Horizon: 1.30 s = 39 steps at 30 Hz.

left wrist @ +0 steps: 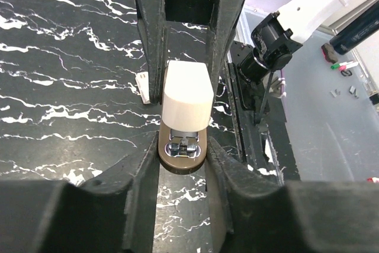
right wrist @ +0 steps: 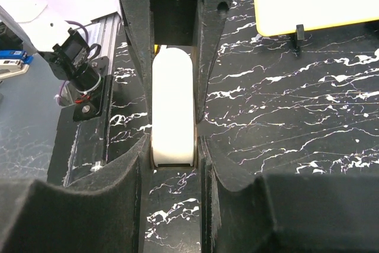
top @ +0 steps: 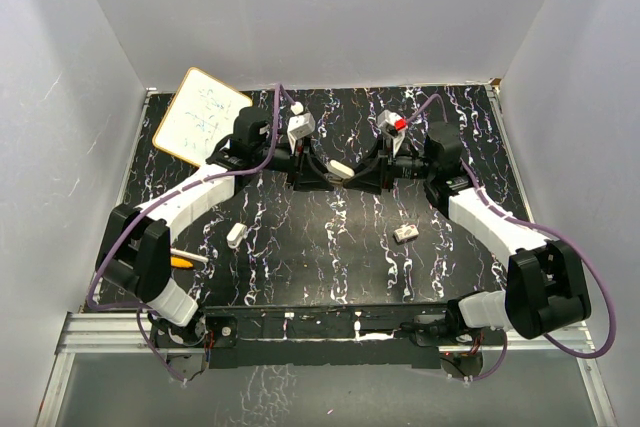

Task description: Load the staples into the stapler

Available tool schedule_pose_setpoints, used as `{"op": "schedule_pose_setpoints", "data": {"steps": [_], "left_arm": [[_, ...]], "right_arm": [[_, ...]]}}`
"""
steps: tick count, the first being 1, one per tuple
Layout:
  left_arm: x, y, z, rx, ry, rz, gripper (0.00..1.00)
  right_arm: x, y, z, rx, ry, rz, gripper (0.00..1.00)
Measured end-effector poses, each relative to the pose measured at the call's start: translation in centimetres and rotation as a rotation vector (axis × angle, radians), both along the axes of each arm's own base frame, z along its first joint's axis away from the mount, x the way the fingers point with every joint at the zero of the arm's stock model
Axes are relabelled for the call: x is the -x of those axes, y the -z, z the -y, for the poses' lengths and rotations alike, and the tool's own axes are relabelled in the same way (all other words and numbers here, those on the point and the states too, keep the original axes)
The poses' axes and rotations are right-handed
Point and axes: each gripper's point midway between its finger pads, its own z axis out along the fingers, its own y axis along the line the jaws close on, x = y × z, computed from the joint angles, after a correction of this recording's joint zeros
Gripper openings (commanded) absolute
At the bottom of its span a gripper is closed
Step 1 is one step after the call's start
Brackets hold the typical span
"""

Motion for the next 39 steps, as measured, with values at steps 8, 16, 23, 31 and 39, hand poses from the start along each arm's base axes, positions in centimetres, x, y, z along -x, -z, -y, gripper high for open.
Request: {"op": "schedule_pose_setpoints", "data": {"steps": [8, 16, 23, 31, 39], "left_arm": [[-0.1, 0.6, -0.1, -0.017, -0.006, 0.021, 0.0], [-0.4, 3.2, -0.8, -0.132, -0.035, 0.083, 0.0], [-0.2, 4.2, -0.7, -0.202, -0.032, 0.144, 0.0], [-0.1, 4.8, -0.5, -0.25, -0.036, 0.18, 0.0], [-0.8, 5.4, -0.8, -0.281, -0.053, 0.224, 0.0]], "right_arm": [[-0.2, 0.8, 0.1, 0.015, 0.004, 0.052, 0.81], [-1.3, 1.5, 0.1, 0.109, 0.031, 0.103, 0.84], [-1.1, 0.7, -1.5, 0.151, -0.001, 0.18, 0.79], [-1.0, 2.7, -3.0, 0.201, -0.026, 0.149, 0.52], [-1.5, 3.1, -3.0, 0.221, 0.003, 0.133, 0.31]]}}
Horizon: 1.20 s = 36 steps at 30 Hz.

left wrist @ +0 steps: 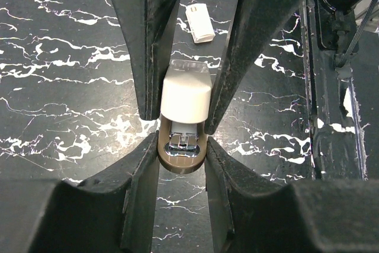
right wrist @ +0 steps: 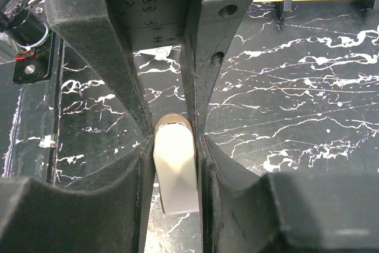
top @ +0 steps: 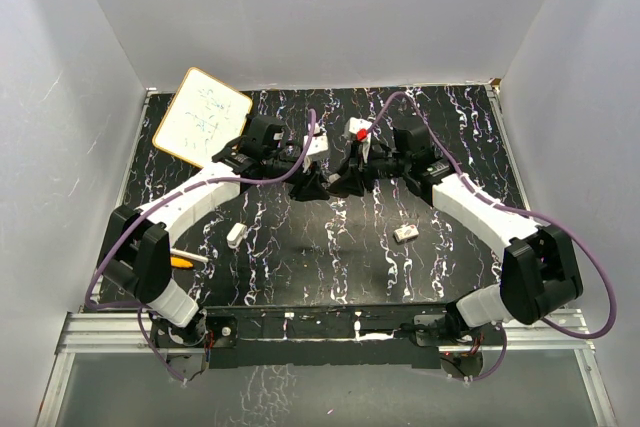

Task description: Load the staples into the stapler

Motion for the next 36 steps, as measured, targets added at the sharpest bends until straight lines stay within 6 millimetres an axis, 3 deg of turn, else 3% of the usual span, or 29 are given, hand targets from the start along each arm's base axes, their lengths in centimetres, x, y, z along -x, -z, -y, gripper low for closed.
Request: {"op": "schedule_pose_setpoints", "data": {"steps": [9, 16, 24, 27, 32, 36], "left_arm": [[0.0, -0.2, 0.4, 0.016, 0.02, 0.034, 0.0], [-0.1, -1.2, 0.2, 0.056, 0.019, 0.009, 0.0], [-0.7, -2.2, -0.8, 0.095, -0.015, -0.013, 0.0], [-0.7, -2.8, -1.1, 0.116, -0.022, -0.027, 0.0], [-1.0, -3.7, -1.7, 0.145, -0.039, -0.032, 0.0], [-1.2, -3.5, -1.8, 0.148, -0.043, -0.028, 0.0]], "right_arm": [[0.3, -0.5, 1.4, -0.018, 0.01, 0.011, 0.27], [0.6, -0.8, 3.2, -0.036, 0.038, 0.021, 0.32], [0.3, 0.2, 5.1, -0.032, 0.095, -0.004, 0.36], [0.2, 0.6, 5.5, -0.026, 0.11, -0.01, 0.44], [0.5, 2.5, 6.2, -0.007, 0.136, -0.053, 0.67], [0.7, 3.0, 6.4, 0.005, 0.138, -0.062, 0.8]]}}
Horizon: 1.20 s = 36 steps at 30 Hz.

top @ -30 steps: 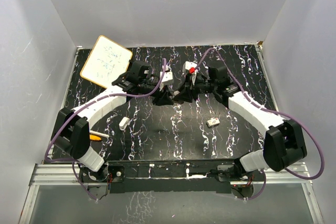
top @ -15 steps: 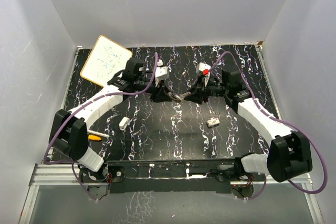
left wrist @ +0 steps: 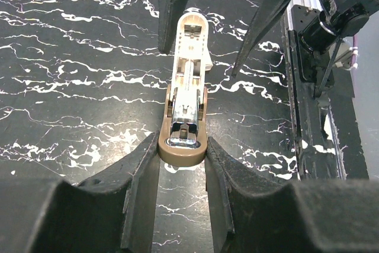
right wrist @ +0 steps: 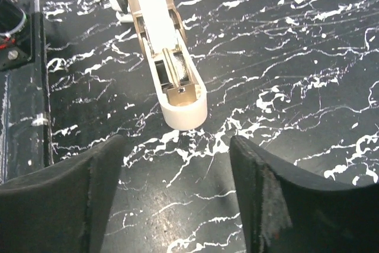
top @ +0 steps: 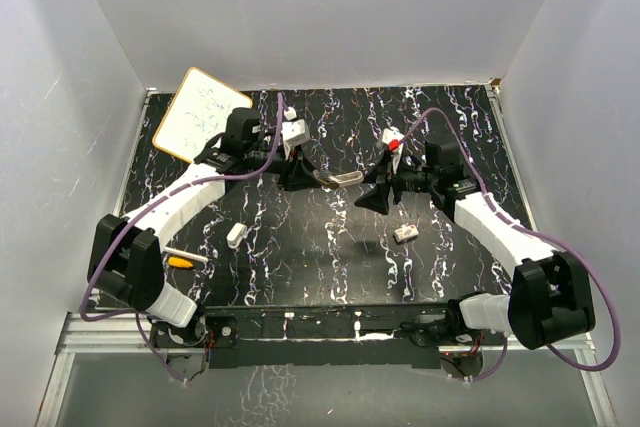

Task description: Load the staples into the stapler

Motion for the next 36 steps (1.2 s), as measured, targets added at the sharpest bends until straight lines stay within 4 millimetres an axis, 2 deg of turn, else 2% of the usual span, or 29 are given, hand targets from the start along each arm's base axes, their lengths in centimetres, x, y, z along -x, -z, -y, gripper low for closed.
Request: {"op": "schedule_pose_setpoints", "data": {"steps": [3, 6, 11, 14, 18, 23, 26, 27, 30, 36], "left_arm": [[0.0, 0.9, -0.2, -0.019, -0.004, 0.011, 0.0], [-0.5, 2.0, -0.6, -0.053, -0.022, 0.034, 0.0], [-2.7, 4.4, -0.8, -0.113, -0.088, 0.075, 0.0], [-4.5, 7.1, -0.6, -0.14, -0.131, 0.074, 0.0], [-5.8, 11.5, -0.3, -0.166, -0.182, 0.025, 0.0], [-6.4, 15.3, 0.9, -0.169, -0.21, -0.012, 0.0], [-6.4, 16.3, 1.5, -0.146, -0.226, -0.013, 0.0], [-6.3, 16.5, 1.6, -0.137, -0.23, -0.015, 0.03], [-6.3, 16.8, 1.9, -0.107, -0.245, -0.014, 0.1], [-6.0, 18.1, 1.8, -0.077, -0.277, -0.032, 0.22]], "right_arm": [[-0.1, 0.2, 0.3, 0.031, 0.0, 0.017, 0.88], [-0.9, -0.4, 0.6, 0.064, 0.014, 0.061, 0.89], [-2.6, -1.3, 1.4, 0.127, 0.075, 0.127, 0.89], [-3.2, -0.5, 2.2, 0.172, 0.129, 0.116, 0.89], [-3.7, -0.1, 3.7, 0.214, 0.211, 0.103, 0.9], [-3.8, -0.4, 7.2, 0.209, 0.338, 0.099, 0.9], [-3.9, 0.0, 8.7, 0.206, 0.386, 0.09, 0.9], [-3.8, 0.2, 9.0, 0.204, 0.393, 0.085, 0.9], [-3.5, 1.0, 9.2, 0.203, 0.394, 0.058, 0.9], [-3.3, 0.9, 9.1, 0.185, 0.384, 0.053, 0.89]]}}
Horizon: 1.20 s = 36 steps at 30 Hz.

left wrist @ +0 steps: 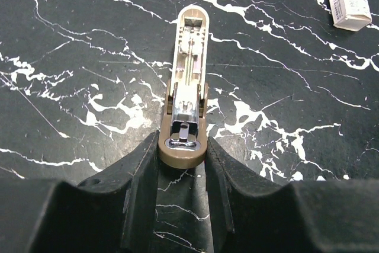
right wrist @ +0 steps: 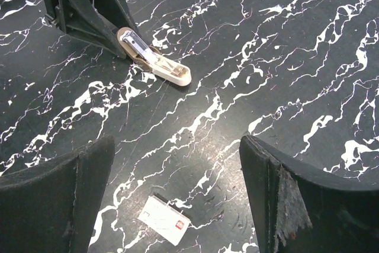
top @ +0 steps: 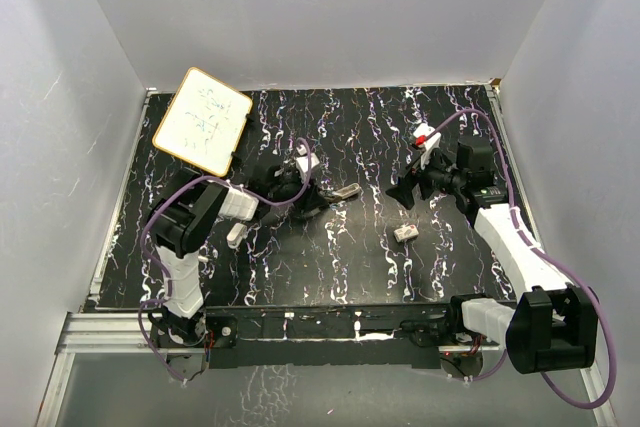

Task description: Load the staples into the stapler

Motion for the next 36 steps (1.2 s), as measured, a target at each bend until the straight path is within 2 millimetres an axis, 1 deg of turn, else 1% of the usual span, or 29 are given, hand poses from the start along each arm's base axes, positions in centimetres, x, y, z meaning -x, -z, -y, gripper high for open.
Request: {"op": "schedule_pose_setpoints", "data": {"steps": [2, 7, 13, 17, 23, 27, 29, 31, 33, 34, 36], "left_arm": [[0.3, 0.4, -0.2, 0.008, -0.008, 0.0, 0.28], [0.4, 0.5, -0.2, 0.03, -0.019, 0.013, 0.4], [1.2, 1.1, -0.6, 0.036, -0.023, 0.008, 0.54], [1.1, 1.0, -0.6, 0.042, -0.026, 0.02, 0.61], [1.1, 1.0, -0.8, 0.031, -0.024, 0.038, 0.68], [1.3, 0.7, -1.3, -0.002, -0.027, 0.04, 0.73], [1.5, -0.2, -1.9, -0.036, -0.028, 0.035, 0.75], [0.9, -2.4, -2.4, -0.079, -0.04, 0.048, 0.75], [-0.6, -5.7, -2.8, -0.128, -0.065, 0.093, 0.75], [-1.6, -7.8, -3.1, -0.158, -0.09, 0.121, 0.75], [-3.1, -11.4, -4.6, -0.217, -0.141, 0.18, 0.75]], "right_arm": [[0.0, -0.1, 0.0, -0.004, -0.002, 0.001, 0.89], [0.2, 0.1, -0.1, -0.009, -0.01, -0.004, 0.89], [0.3, 0.1, -0.2, -0.016, -0.016, -0.005, 0.89], [0.4, 0.1, -0.2, -0.019, -0.021, -0.006, 0.89], [0.5, 0.0, -0.3, -0.021, -0.024, -0.005, 0.89], [0.6, 0.0, -0.3, -0.023, -0.027, -0.003, 0.89], [0.7, 0.0, -0.3, -0.023, -0.026, -0.002, 0.89], [0.8, -0.1, -0.3, -0.024, -0.026, 0.0, 0.89], [0.8, -0.2, -0.3, -0.025, -0.027, 0.005, 0.89], [0.9, -0.3, -0.3, -0.026, -0.028, 0.007, 0.89], [0.9, -0.4, -0.3, -0.029, -0.03, 0.009, 0.89]]}}
